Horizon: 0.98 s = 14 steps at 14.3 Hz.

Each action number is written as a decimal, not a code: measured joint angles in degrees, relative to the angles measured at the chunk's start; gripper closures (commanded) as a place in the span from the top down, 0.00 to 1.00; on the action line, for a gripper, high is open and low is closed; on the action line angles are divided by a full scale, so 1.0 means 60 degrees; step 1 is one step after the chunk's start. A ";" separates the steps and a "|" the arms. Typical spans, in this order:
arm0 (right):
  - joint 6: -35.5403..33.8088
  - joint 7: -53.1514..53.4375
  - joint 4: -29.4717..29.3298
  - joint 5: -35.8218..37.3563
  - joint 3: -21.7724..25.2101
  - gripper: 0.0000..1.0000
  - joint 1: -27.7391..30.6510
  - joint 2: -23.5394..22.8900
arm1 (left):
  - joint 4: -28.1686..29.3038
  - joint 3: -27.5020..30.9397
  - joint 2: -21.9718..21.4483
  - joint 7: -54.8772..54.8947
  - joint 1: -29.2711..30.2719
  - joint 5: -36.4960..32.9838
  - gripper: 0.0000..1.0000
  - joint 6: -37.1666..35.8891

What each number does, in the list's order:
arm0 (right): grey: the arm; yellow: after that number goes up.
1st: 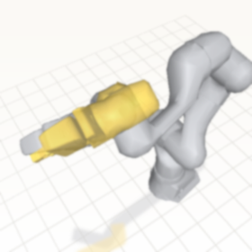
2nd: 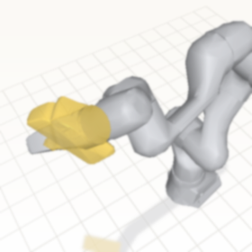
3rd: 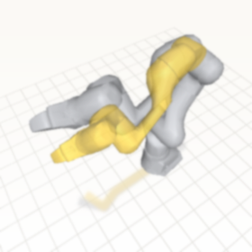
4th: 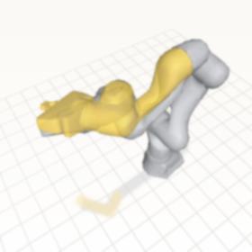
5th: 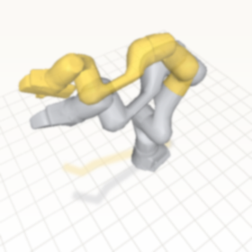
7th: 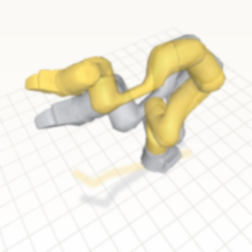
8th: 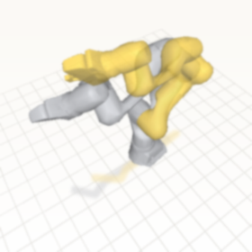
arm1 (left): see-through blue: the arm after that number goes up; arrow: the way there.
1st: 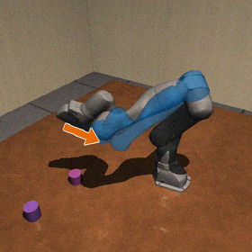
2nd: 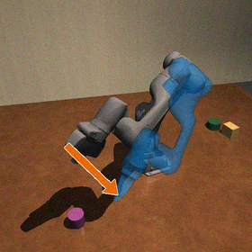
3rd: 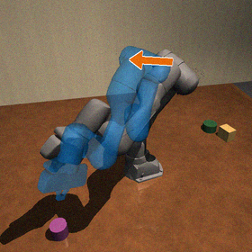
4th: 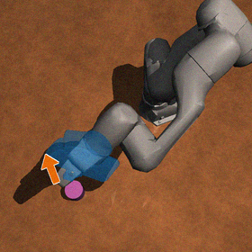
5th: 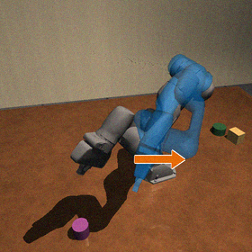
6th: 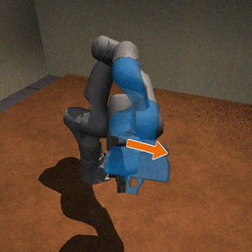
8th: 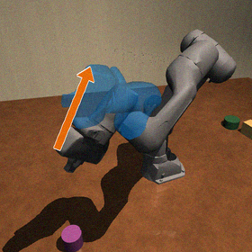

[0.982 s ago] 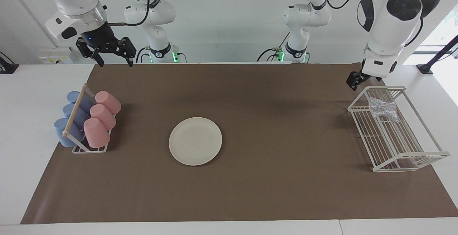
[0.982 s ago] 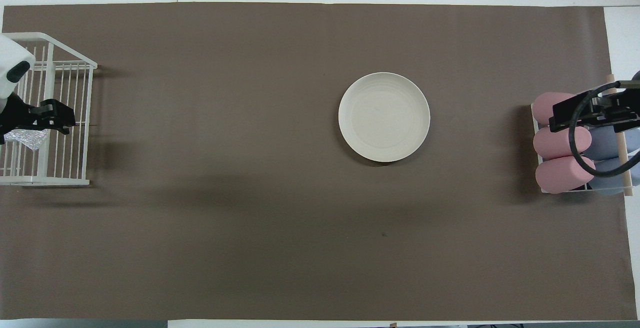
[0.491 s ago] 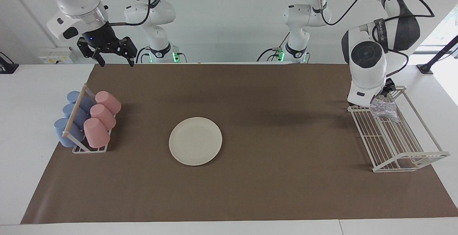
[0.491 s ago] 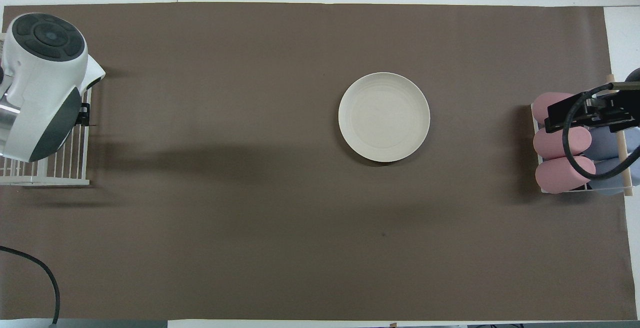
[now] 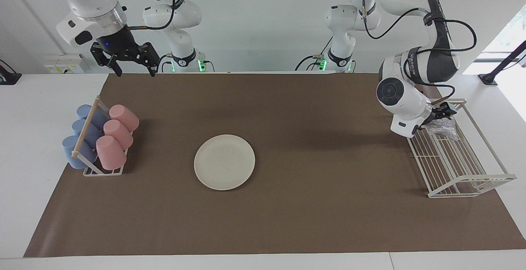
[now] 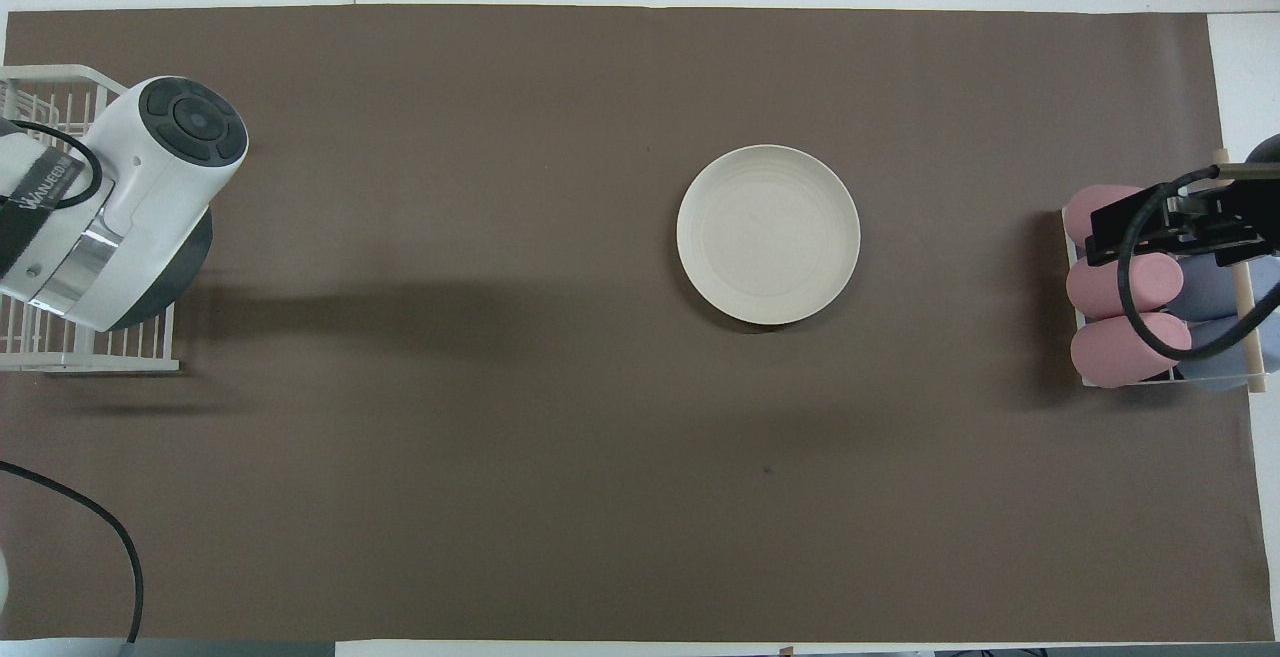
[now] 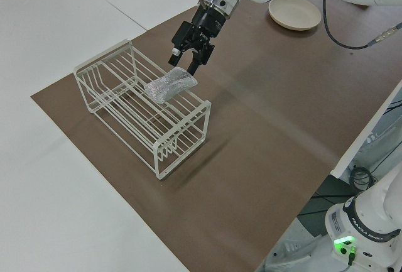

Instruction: Wipe plate with sponge

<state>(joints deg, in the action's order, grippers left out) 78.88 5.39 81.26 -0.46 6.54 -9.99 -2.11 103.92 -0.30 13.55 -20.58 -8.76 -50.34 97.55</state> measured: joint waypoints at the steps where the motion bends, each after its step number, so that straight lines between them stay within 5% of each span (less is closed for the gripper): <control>1: 0.0000 0.0167 0.0000 0.0000 -0.0001 1.00 -0.0058 0.0000 | 0.0000 0.0005 0.0005 -0.0013 0.0001 -0.0003 0.91 0.0012; 10: -0.0004 0.1741 0.0000 0.0001 -0.0006 1.00 -0.0463 0.0000 | 0.0106 0.0074 0.0010 -0.0261 0.0029 -0.0009 0.75 0.0325; 12: -0.0004 0.2008 0.0000 0.0001 -0.0006 1.00 -0.0497 0.0002 | 0.0148 0.0085 0.0010 -0.0363 0.0056 -0.0012 0.54 0.0365; 14: -0.0016 0.2135 0.0000 0.0001 -0.0006 1.00 -0.0497 0.0003 | 0.0156 0.0090 0.0010 -0.0425 0.0107 -0.0013 0.11 0.0421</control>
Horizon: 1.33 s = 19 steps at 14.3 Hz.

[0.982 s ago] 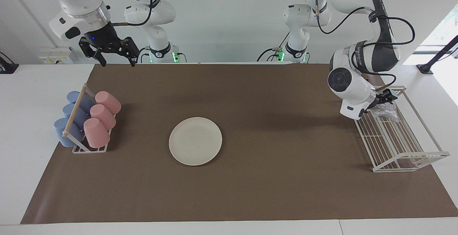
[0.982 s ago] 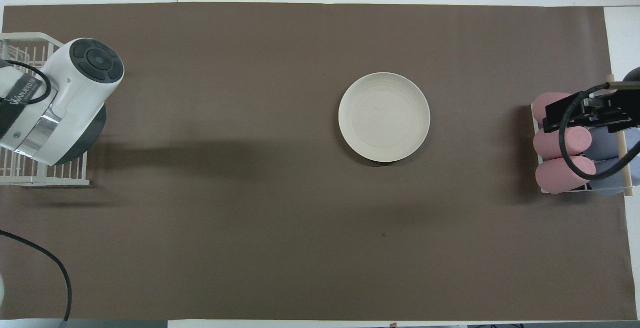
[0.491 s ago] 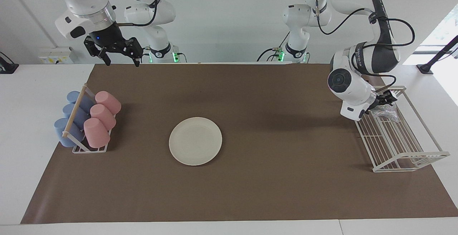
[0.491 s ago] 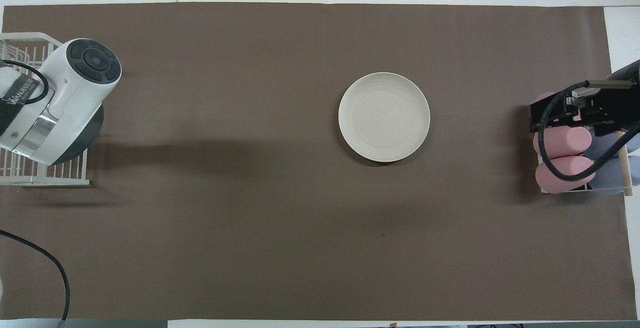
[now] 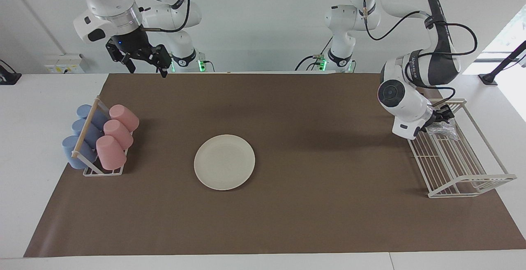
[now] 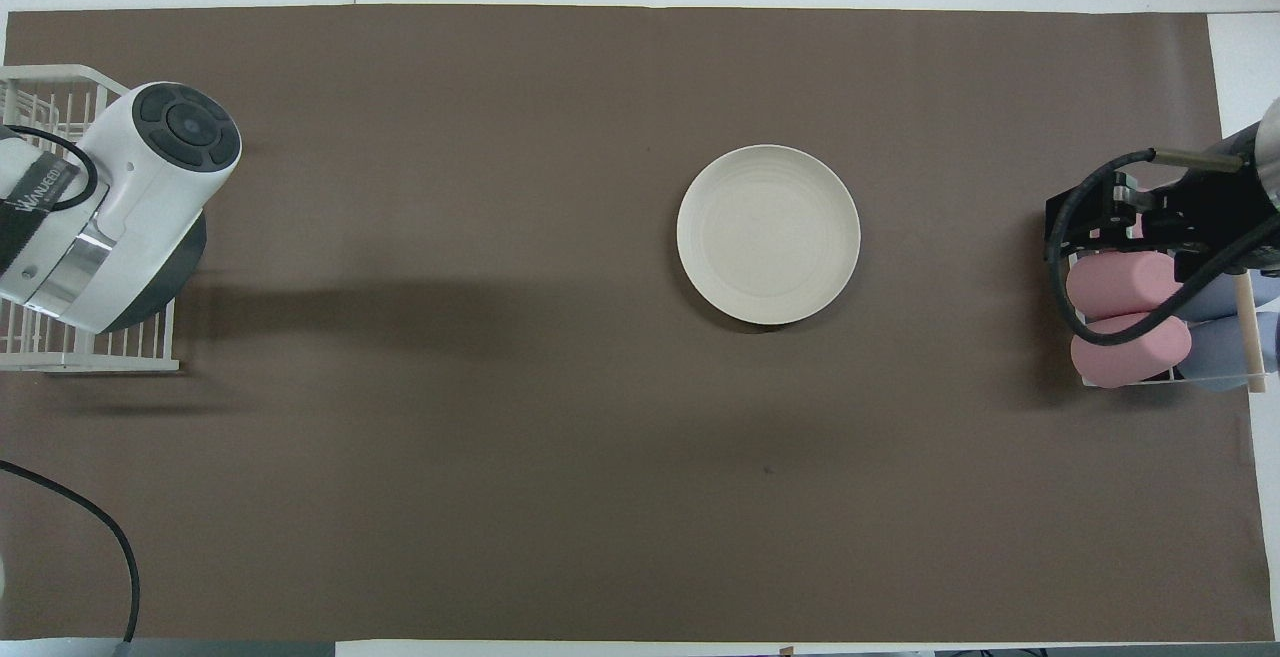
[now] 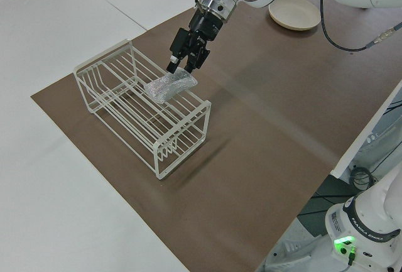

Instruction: Wipe plate with sponge

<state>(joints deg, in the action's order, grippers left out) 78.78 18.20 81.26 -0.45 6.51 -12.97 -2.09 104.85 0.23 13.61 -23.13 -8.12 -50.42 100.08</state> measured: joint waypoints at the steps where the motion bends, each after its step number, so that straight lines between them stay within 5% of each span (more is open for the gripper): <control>1: -0.0022 0.0206 0.0000 -0.0002 -0.0002 1.00 -0.0001 0.0001 | 0.0002 0.0001 0.0000 -0.0031 0.0041 -0.0001 0.00 0.0045; 13: -0.0343 0.2311 -0.0001 -0.0055 -0.0558 1.00 -0.0029 0.0033 | -0.0576 -0.0040 -0.0050 -0.0098 0.0040 0.0342 0.00 -0.0048; 17: -0.0341 0.3700 -0.0003 -0.0057 -0.0953 0.97 -0.0031 0.0037 | -0.2652 -0.0086 -0.0221 0.0498 0.0024 0.3190 0.00 -0.1889; 19: -0.0340 0.3848 -0.0003 -0.0203 -0.0991 0.80 -0.0031 0.0041 | -0.3662 -0.0077 -0.0356 0.0611 0.0027 0.5165 0.00 -0.2840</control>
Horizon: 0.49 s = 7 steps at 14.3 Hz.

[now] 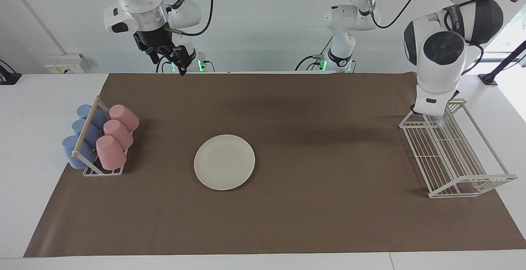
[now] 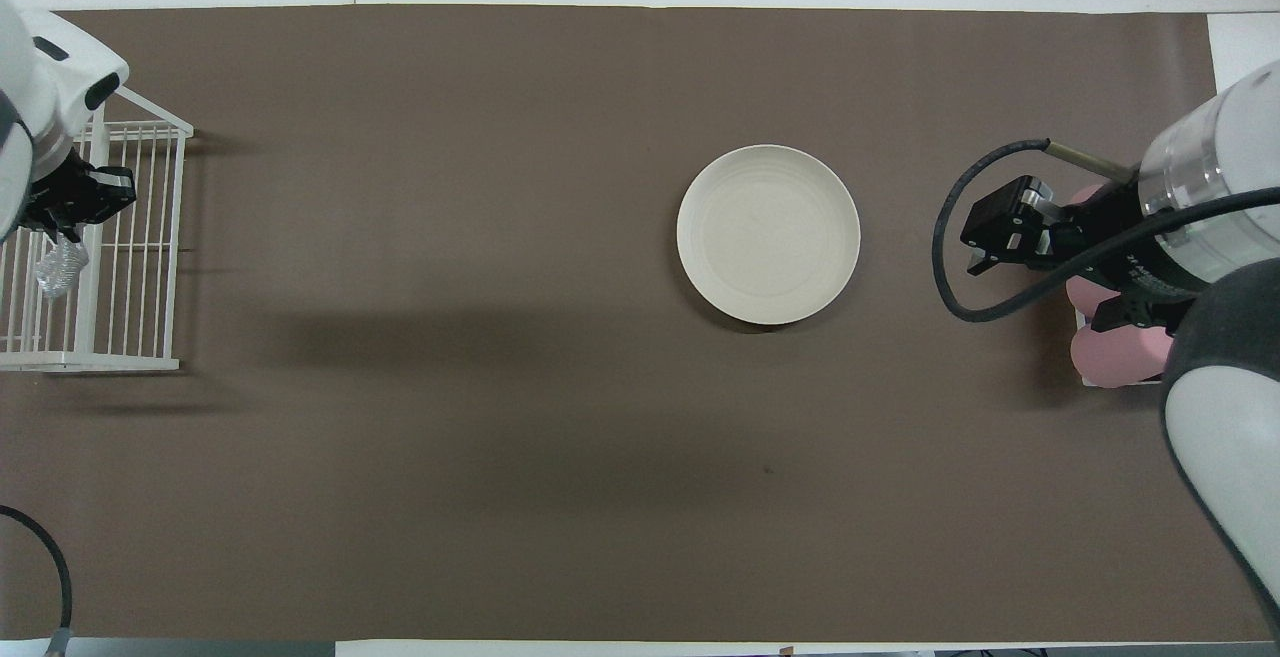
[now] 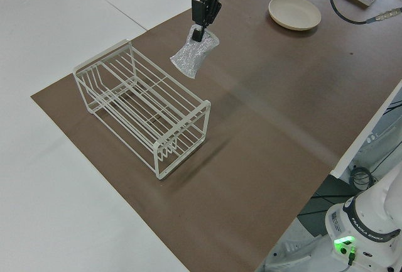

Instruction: Wipe plate with sponge

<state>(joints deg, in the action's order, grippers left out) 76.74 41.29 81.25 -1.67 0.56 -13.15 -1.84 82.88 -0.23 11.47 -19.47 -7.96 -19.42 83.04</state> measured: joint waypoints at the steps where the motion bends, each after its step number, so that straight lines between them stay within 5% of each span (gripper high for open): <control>1: 0.0003 0.0052 -0.0002 -0.0074 0.0000 0.82 0.0000 0.0004 | -0.0334 0.0044 -0.0047 -0.0002 0.0011 0.1045 0.00 -0.0318; 3: 0.0008 0.0466 -0.0004 -0.0165 -0.0005 0.99 0.0000 0.0012 | -0.0801 0.0226 -0.0106 -0.0233 0.0116 0.3114 0.00 -0.0604; 7: 0.0043 0.1588 -0.0004 -0.0365 -0.0204 1.00 -0.0049 0.0016 | -0.1000 0.0340 -0.0311 -0.0982 0.0965 0.7005 0.00 -0.0630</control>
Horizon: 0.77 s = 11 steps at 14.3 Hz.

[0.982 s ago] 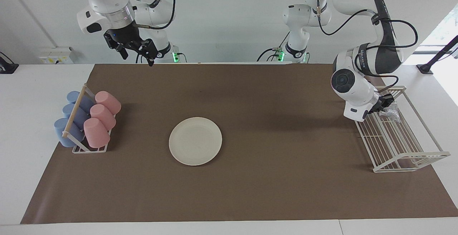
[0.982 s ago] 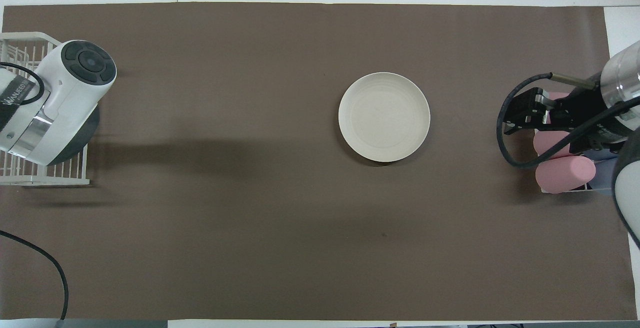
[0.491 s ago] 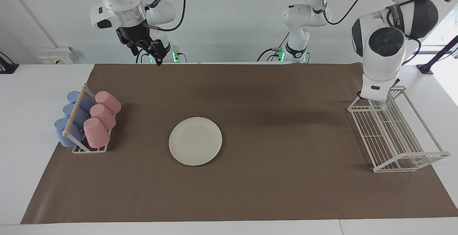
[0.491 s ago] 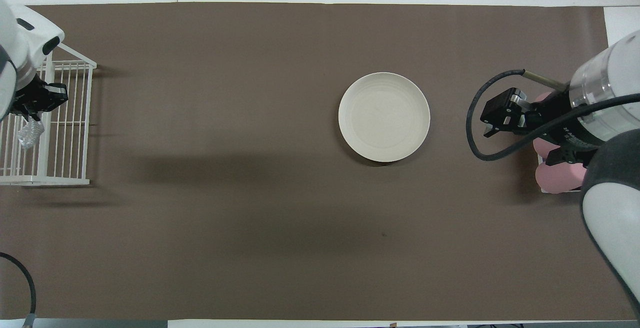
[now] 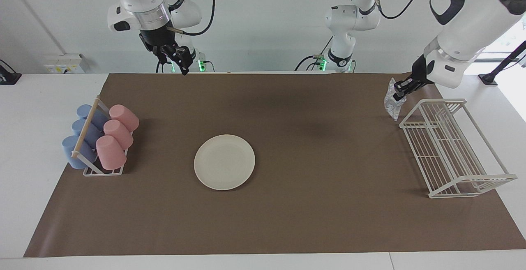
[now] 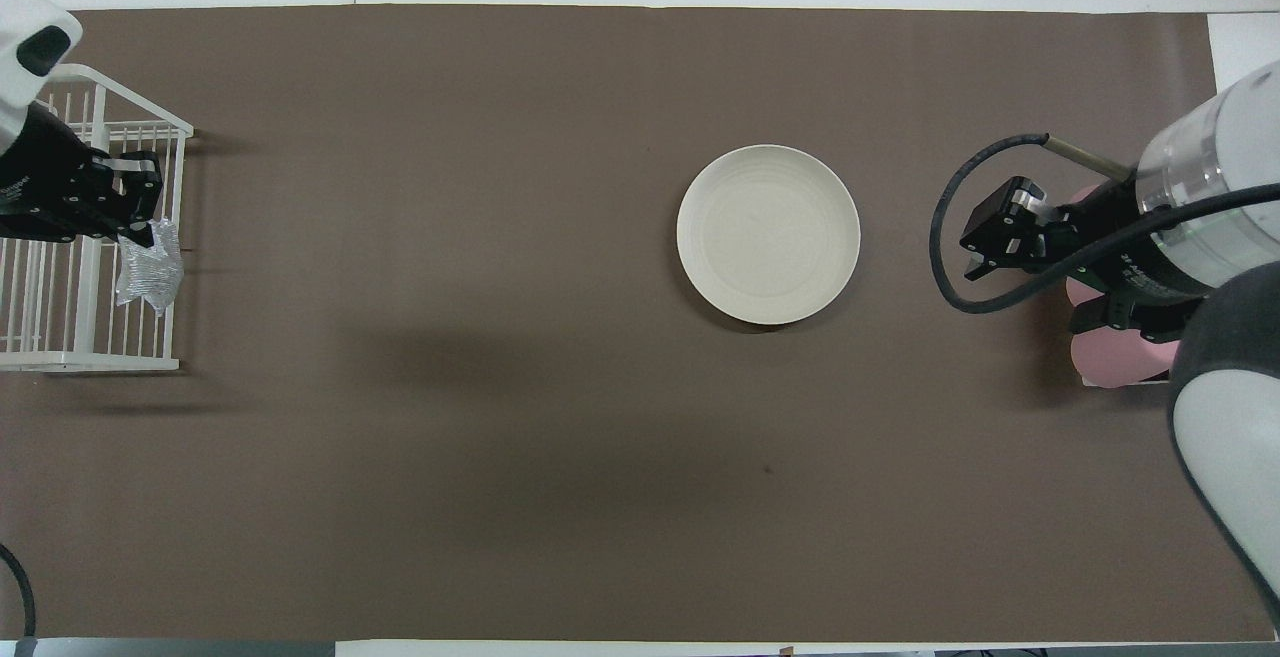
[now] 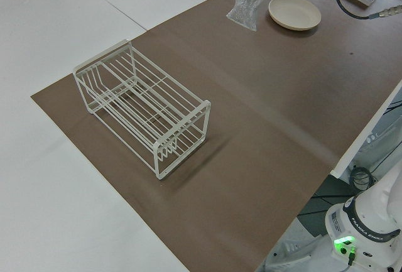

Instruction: Wipe plate with sponge

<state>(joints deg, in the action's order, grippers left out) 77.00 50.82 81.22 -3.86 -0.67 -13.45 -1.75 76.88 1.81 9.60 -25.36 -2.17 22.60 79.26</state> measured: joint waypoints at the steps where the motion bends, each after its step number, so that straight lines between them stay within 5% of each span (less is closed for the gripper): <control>1: 0.0068 0.0550 0.0002 -0.0280 -0.0028 1.00 -0.0030 0.0001 | 0.0113 0.0007 -0.0054 -0.0041 0.0198 0.0785 0.00 0.0032; 4: 0.0524 0.2600 0.0010 -0.1114 -0.0059 1.00 -0.0110 0.0008 | 0.1549 0.0011 -0.0608 -0.0040 0.0487 0.3015 0.00 0.0824; 11: 0.2555 0.6323 0.1034 -0.2520 -0.0088 1.00 -0.1360 0.0424 | 0.7456 -0.0168 -0.3643 0.3015 -0.0128 0.6861 0.00 0.3119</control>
<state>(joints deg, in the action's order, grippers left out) 92.33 88.76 87.42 -18.98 -1.20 -21.61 0.80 121.62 0.80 -12.25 -7.27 -2.93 63.77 97.98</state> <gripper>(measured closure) 0.000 0.952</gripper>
